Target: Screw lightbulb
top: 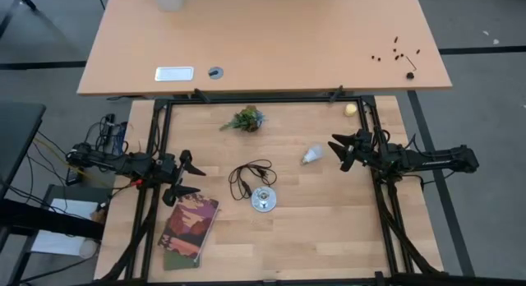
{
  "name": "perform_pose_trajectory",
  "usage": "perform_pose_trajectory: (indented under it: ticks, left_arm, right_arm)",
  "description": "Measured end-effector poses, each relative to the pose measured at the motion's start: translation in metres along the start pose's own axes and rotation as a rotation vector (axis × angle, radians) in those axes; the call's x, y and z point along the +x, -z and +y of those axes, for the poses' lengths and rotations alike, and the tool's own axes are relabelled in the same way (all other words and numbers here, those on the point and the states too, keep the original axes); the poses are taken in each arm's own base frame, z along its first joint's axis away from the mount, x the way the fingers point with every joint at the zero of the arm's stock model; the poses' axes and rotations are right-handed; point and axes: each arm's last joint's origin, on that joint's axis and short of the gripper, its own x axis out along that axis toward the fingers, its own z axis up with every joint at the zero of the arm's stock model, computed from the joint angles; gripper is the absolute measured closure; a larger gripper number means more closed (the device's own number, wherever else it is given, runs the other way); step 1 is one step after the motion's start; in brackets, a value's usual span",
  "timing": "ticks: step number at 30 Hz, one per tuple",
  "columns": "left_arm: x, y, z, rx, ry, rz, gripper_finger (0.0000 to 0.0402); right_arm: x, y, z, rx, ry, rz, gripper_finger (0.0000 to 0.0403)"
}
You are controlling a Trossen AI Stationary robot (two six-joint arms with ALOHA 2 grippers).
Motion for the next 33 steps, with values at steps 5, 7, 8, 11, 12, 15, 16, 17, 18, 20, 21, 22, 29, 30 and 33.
perform_pose_trajectory:
  ticks: [5,7,8,11,12,15,16,17,18,20,21,22,29,30,33]
  left_arm:
    - [0.000,0.000,0.000,0.000,0.000,0.000,0.0124]
    - [0.000,0.000,0.000,0.000,0.000,0.000,0.0124]
    - [0.000,0.000,0.000,0.000,0.000,0.000,0.0124]
    - [0.000,0.000,0.000,0.000,0.000,0.000,0.0124]
    - [0.000,0.000,0.000,0.000,0.000,0.000,0.0124]
    - [0.000,0.000,0.000,0.000,0.000,0.001,0.0124]
    - [0.000,0.000,0.000,0.000,0.000,0.001,0.0124]
    - [0.000,0.000,0.000,0.000,0.000,0.000,0.0124]
    - [0.000,0.000,0.000,0.000,0.000,0.000,0.0124]
    - [0.000,0.000,0.000,0.000,0.000,0.000,0.0124]
    - [0.000,0.000,0.000,0.000,0.000,0.000,0.0124]
    - [0.000,0.000,0.000,0.000,0.000,-0.002,0.0124]
    - [0.000,-0.004,0.000,-0.003,-0.008,-0.048,0.0124]
    - [0.000,-0.006,0.000,-0.005,-0.033,-0.067,0.0124]
    - [-0.001,-0.012,0.001,-0.020,-0.090,-0.133,0.0124]
  right_arm:
    - [0.000,0.000,0.000,0.000,0.000,0.000,0.0174]
    - [0.000,0.000,0.000,0.000,0.000,0.000,0.0174]
    - [0.000,0.000,0.000,0.000,0.000,0.000,0.0174]
    - [0.000,0.000,0.000,0.000,0.000,0.000,0.0174]
    - [0.000,0.000,0.000,0.000,0.000,0.000,0.0174]
    - [0.000,0.000,0.000,0.000,0.000,0.000,0.0174]
    - [0.000,0.000,0.000,0.000,0.000,0.000,0.0174]
    - [0.000,0.000,0.000,0.000,0.000,0.000,0.0174]
    - [0.000,0.000,0.000,0.000,0.000,0.000,0.0174]
    - [0.000,0.000,0.000,0.000,0.000,0.000,0.0174]
    - [0.000,0.000,0.000,0.000,0.000,0.000,0.0174]
    - [0.000,0.000,0.000,0.000,0.000,0.000,0.0174]
    - [0.000,0.000,0.000,0.000,0.000,0.000,0.0174]
    - [0.000,0.000,0.000,0.000,0.000,0.000,0.0174]
    - [0.000,0.000,0.000,0.000,0.000,0.000,0.0174]
